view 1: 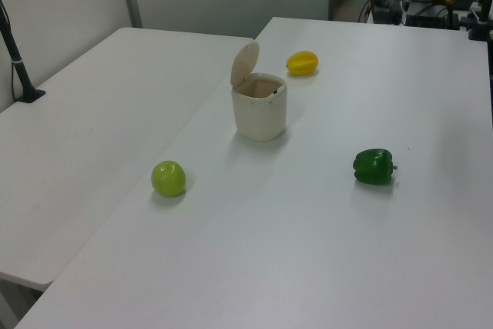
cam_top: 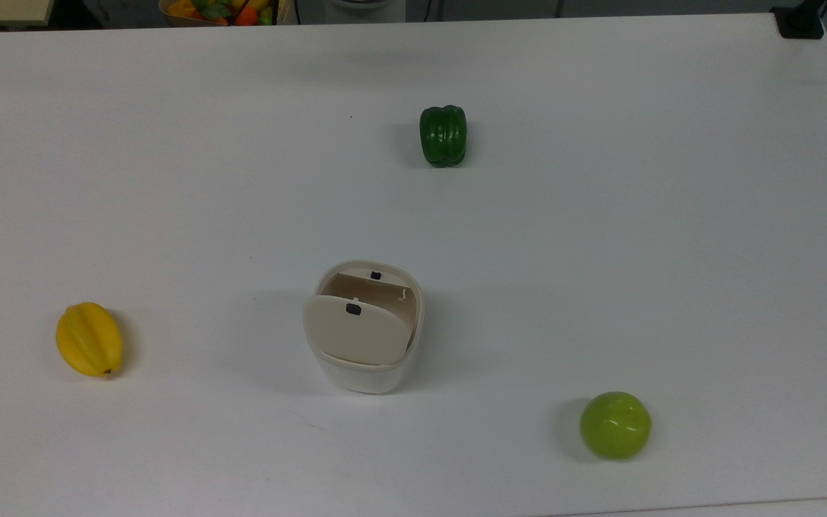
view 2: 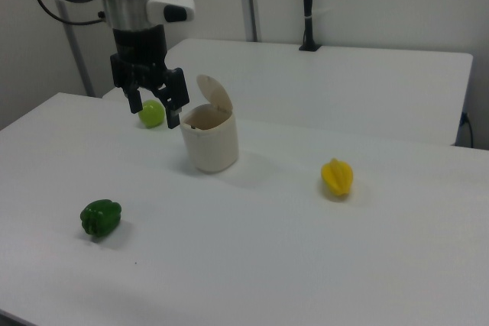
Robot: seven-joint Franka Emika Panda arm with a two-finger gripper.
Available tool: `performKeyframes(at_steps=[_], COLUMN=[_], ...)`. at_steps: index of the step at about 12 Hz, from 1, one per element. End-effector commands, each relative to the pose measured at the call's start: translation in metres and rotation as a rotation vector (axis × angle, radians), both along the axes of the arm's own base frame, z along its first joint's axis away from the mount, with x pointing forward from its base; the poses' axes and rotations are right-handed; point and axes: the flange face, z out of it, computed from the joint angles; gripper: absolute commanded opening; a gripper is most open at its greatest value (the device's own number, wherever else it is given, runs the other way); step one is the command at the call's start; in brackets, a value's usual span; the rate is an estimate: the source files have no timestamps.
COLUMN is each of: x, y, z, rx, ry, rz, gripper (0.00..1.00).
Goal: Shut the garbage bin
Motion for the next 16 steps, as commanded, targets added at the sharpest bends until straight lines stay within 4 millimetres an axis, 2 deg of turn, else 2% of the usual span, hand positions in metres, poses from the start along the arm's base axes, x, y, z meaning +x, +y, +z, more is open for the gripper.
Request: performKeyframes(at_steps=[1, 12, 16], x=[0.000, 0.002, 0.006], y=[-0.002, 0.006, 0.016], z=[0.002, -0.006, -0.008], rx=[-0.009, -0.001, 0.000], ry=[0.009, 0.029, 0.030], rz=[0.013, 0.037, 0.046], gripper=[1.00, 1.00, 1.00])
